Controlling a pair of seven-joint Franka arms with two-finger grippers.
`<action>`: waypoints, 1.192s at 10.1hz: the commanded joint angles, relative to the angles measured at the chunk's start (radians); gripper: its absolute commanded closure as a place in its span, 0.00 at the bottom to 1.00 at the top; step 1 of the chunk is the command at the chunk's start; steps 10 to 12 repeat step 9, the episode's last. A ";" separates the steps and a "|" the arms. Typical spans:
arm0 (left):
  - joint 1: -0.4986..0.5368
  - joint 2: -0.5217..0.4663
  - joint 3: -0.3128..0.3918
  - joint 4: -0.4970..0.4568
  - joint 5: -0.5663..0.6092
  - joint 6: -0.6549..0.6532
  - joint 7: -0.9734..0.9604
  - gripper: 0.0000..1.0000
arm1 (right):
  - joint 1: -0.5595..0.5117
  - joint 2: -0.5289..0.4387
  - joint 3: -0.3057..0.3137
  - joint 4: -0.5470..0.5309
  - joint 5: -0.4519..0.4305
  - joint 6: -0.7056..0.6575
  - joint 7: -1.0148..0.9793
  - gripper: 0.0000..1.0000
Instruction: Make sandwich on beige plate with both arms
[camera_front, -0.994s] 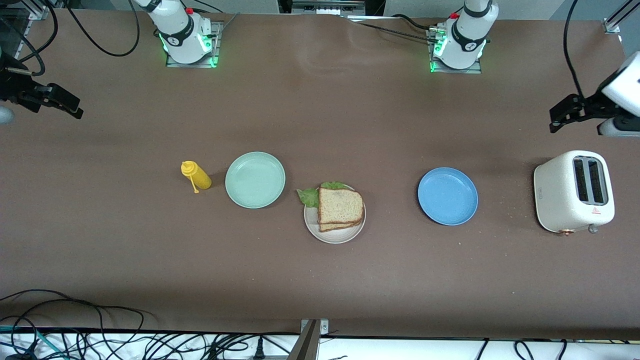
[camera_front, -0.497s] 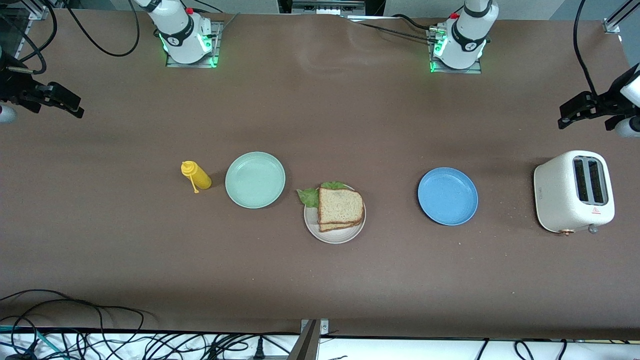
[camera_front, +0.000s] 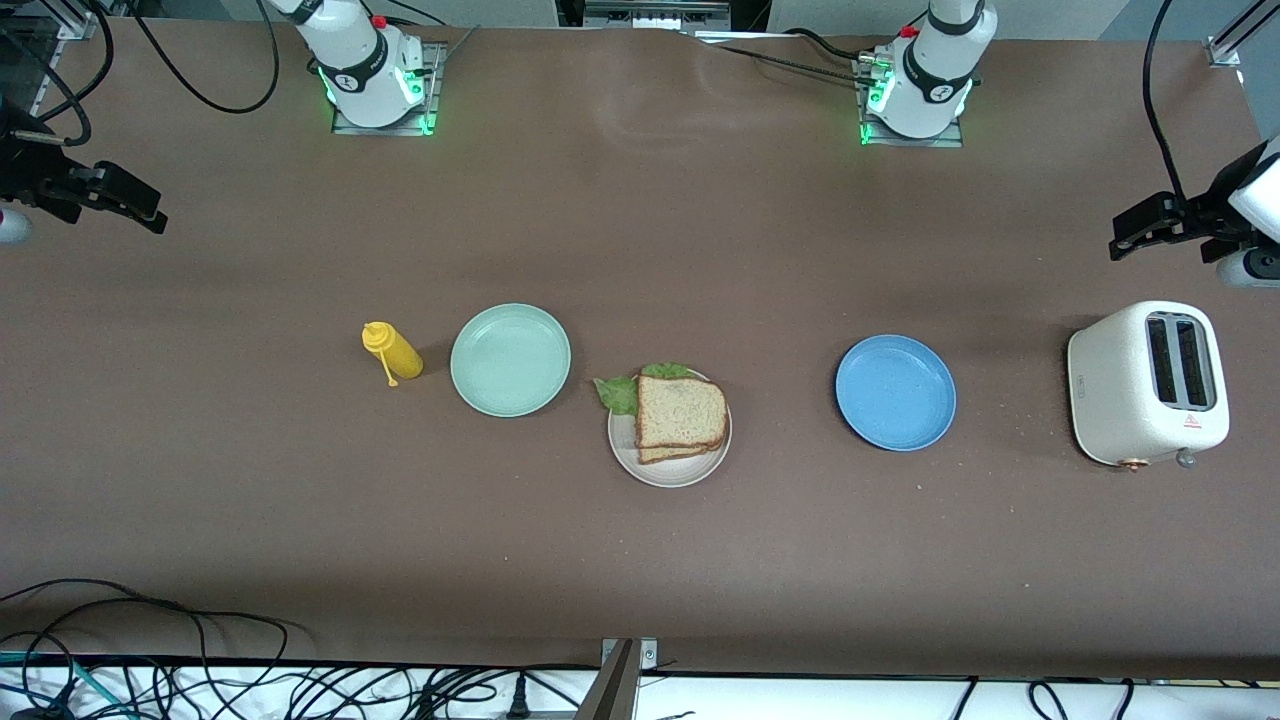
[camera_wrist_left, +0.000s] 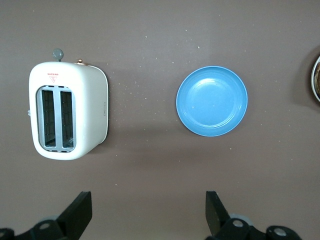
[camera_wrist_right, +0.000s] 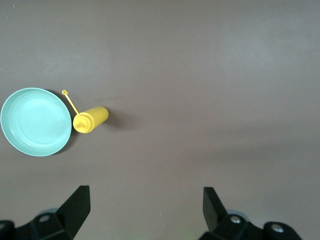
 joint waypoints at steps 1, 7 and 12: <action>0.008 0.035 -0.001 0.038 -0.050 -0.028 0.022 0.00 | -0.002 0.019 -0.001 0.035 0.051 -0.041 -0.014 0.00; 0.011 0.053 0.001 0.053 -0.079 -0.028 0.025 0.00 | -0.002 0.019 0.000 0.036 0.051 -0.035 -0.014 0.00; 0.011 0.053 0.001 0.053 -0.079 -0.028 0.025 0.00 | -0.004 0.019 0.000 0.036 0.051 -0.033 -0.014 0.00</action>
